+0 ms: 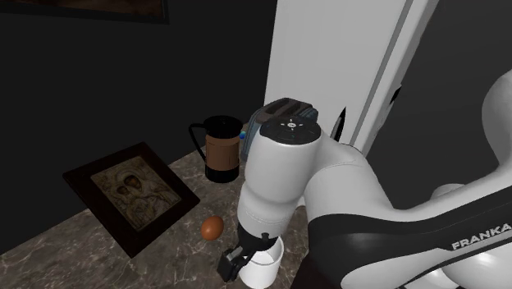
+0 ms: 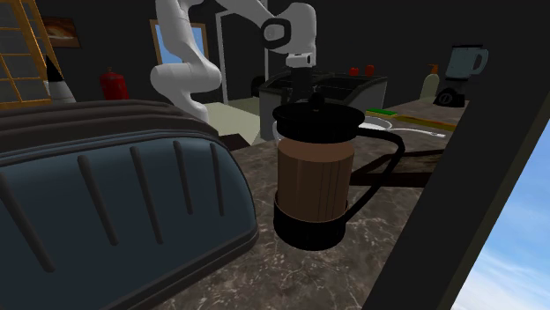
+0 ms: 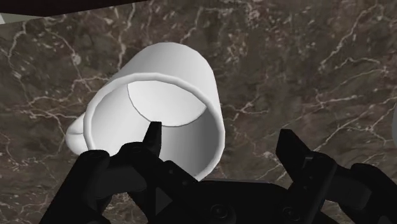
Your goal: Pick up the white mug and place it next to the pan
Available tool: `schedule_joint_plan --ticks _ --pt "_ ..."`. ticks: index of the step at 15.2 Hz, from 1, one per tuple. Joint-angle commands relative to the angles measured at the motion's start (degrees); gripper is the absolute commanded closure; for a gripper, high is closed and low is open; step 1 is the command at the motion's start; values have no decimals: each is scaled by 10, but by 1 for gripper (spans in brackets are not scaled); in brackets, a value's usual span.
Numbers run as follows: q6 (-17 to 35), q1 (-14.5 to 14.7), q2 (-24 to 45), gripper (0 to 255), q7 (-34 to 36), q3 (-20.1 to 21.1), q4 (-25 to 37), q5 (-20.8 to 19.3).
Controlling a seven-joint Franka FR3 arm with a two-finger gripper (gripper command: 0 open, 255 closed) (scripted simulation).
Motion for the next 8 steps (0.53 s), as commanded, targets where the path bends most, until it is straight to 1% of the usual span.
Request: schedule_joint_plan --ticks 1,2,8 --pt "-43 9 -28 0 -12 -16 16 11" --pt "-61 13 -39 0 -15 -21 24 13" --pt "-61 13 -39 0 -14 -21 24 13"
